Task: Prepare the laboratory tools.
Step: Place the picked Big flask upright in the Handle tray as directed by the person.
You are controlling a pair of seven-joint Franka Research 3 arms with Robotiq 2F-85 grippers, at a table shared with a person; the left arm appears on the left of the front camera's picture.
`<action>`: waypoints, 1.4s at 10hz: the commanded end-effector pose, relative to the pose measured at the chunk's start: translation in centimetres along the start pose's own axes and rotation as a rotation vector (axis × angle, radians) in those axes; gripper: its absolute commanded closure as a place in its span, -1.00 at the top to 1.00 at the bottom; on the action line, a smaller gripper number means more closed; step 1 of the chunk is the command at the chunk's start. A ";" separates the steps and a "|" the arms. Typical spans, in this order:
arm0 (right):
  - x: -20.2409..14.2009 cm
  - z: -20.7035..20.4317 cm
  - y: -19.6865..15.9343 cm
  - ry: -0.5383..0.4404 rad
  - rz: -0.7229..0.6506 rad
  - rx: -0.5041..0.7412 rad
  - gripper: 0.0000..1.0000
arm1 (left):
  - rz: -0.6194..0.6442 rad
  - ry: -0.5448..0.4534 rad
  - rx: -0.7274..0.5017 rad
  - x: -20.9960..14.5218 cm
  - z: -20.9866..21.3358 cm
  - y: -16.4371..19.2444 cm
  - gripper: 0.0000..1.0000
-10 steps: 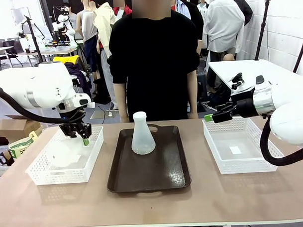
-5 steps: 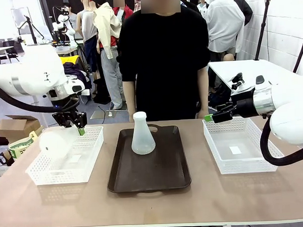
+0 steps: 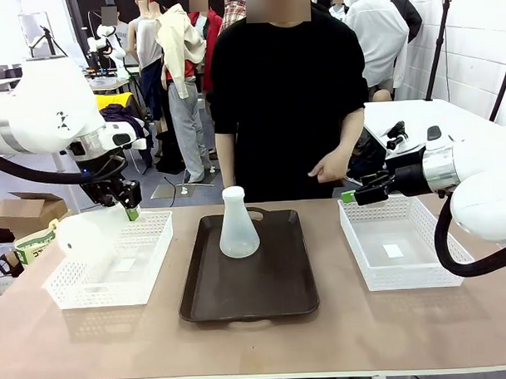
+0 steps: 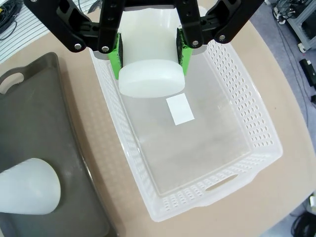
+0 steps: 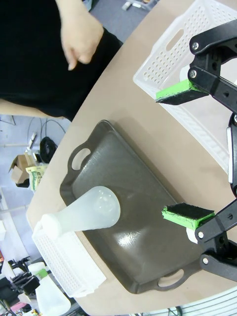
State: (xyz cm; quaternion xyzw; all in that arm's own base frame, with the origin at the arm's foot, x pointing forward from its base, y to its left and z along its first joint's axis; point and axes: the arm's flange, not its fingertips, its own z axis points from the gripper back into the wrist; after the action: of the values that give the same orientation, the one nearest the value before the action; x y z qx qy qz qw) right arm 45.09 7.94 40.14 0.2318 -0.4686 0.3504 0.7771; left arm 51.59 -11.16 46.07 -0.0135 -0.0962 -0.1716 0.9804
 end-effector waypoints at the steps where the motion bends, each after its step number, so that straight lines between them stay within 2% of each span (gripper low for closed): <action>1: 0.2 0.3 0.1 -0.004 -0.008 -0.001 1.00 | -0.045 -0.053 -0.003 -1.3 0.9 -0.9 -1.00; 4: 0.2 0.3 0.1 -0.004 -0.008 -0.001 1.00 | -0.097 -0.100 -0.023 -1.8 1.5 -3.0 -1.00; 6: 0.2 0.3 0.1 -0.004 -0.008 -0.001 1.00 | -0.078 -0.114 -0.018 -1.9 1.5 -3.1 -1.00; 7: 0.2 0.3 0.1 -0.004 -0.008 -0.001 1.00 | -0.080 -0.074 0.001 -1.1 1.8 -3.4 -1.00; 13: 0.2 0.3 0.1 -0.004 -0.008 -0.001 1.00 | -0.082 -0.079 0.002 -1.2 1.6 -3.6 -1.00; 14: 0.2 0.3 0.1 -0.004 -0.008 -0.001 1.00 | -0.196 -0.113 -0.008 -1.4 1.5 -5.0 -1.00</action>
State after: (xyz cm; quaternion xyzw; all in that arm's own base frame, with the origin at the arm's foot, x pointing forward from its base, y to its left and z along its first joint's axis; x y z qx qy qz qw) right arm 45.09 7.95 40.14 0.2319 -0.4686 0.3504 0.7771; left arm 48.83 -14.50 47.38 -0.0137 -0.1374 -0.2280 0.9638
